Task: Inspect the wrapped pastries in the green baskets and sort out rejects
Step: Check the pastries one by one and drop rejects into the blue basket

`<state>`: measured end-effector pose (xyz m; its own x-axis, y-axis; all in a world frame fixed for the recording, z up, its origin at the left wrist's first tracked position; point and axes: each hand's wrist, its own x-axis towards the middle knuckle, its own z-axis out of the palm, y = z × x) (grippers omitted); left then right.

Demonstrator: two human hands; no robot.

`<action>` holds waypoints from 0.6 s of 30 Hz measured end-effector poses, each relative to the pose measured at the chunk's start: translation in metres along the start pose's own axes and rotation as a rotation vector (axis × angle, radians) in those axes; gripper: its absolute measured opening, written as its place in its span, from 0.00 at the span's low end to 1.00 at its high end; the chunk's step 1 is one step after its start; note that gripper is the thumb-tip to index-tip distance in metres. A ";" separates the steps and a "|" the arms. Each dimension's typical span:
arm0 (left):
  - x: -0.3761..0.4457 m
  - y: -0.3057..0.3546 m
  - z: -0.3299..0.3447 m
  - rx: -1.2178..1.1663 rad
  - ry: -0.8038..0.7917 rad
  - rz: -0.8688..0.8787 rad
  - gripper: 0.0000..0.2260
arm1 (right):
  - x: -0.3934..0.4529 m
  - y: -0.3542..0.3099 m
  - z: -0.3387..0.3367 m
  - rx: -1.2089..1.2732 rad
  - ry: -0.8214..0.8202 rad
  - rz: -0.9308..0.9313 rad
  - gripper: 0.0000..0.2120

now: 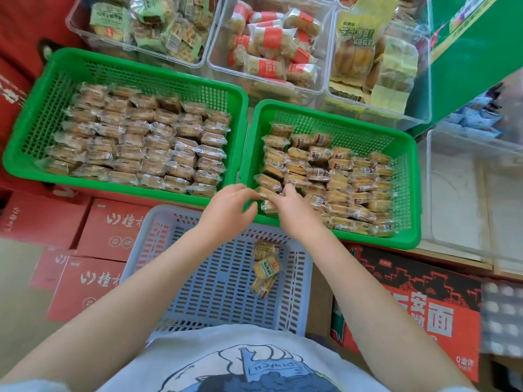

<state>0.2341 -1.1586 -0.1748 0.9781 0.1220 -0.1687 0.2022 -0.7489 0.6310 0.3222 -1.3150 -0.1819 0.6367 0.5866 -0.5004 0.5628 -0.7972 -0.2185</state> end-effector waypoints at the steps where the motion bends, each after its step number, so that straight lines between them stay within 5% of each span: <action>1: 0.005 0.003 0.005 0.032 -0.019 0.034 0.13 | 0.004 0.002 -0.003 0.060 -0.059 -0.003 0.20; 4: 0.022 0.010 0.019 0.185 -0.112 0.083 0.14 | 0.007 0.012 -0.011 0.186 -0.151 -0.013 0.16; 9: 0.043 0.011 0.039 0.416 -0.224 0.103 0.15 | -0.011 0.039 -0.003 0.235 0.124 0.141 0.09; 12: 0.051 0.014 0.046 0.502 -0.292 0.097 0.14 | -0.020 0.053 0.004 0.202 0.128 0.200 0.08; 18: 0.069 0.020 0.045 0.428 -0.360 0.018 0.09 | -0.013 0.057 0.010 0.270 0.084 0.242 0.08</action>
<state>0.3029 -1.1947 -0.2079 0.8875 -0.0671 -0.4559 0.0742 -0.9556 0.2851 0.3408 -1.3692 -0.1964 0.7817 0.3771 -0.4967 0.2382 -0.9166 -0.3210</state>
